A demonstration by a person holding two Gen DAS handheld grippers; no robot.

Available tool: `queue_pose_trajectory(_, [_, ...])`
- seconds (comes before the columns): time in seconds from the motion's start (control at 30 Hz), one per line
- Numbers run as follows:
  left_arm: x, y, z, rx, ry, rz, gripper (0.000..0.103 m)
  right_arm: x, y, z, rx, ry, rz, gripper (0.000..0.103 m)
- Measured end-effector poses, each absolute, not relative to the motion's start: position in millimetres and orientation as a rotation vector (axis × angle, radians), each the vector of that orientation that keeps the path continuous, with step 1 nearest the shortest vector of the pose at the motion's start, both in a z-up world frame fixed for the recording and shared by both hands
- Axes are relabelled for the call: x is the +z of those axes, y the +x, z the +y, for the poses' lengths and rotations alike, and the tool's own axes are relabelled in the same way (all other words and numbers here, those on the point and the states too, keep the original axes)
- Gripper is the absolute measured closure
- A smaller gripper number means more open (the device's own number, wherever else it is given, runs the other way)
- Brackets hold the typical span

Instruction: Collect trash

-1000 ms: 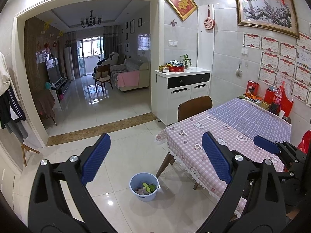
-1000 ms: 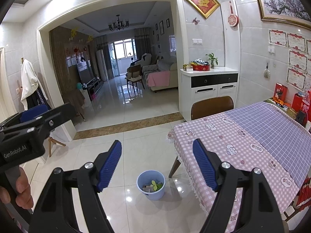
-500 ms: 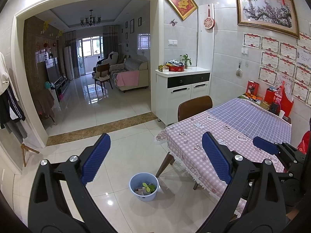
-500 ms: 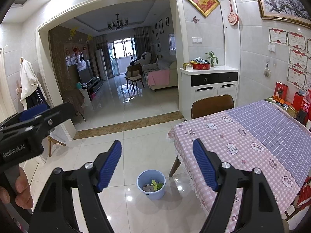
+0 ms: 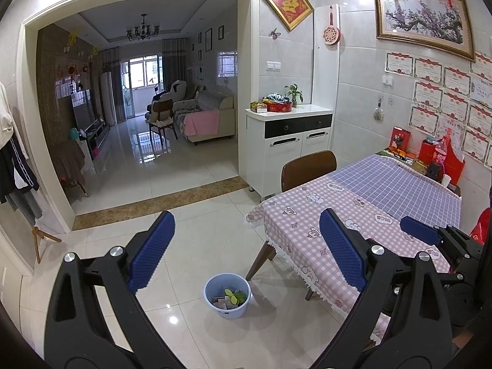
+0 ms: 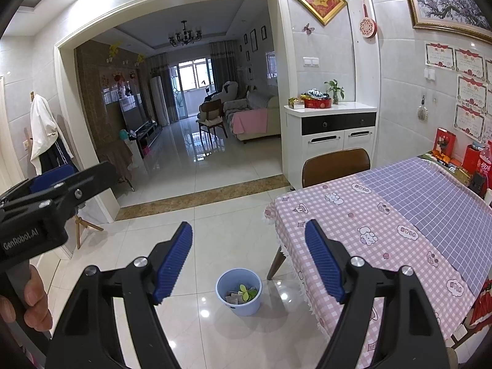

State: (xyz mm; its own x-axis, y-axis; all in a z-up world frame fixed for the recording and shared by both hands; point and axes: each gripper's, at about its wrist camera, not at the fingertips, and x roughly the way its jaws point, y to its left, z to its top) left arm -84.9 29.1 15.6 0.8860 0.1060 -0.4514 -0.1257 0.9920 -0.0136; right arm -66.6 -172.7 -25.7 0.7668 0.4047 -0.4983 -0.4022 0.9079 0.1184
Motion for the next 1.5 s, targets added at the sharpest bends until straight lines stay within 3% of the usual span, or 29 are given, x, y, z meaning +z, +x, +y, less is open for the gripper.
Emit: queue_pose_trajectory(1.5, [7.5, -74.5, 41.8, 0.121, -0.043, 0.481, 0.01, -26.1, -48.4, -159.9, 0.444, 0.004, 0.572, 0.028])
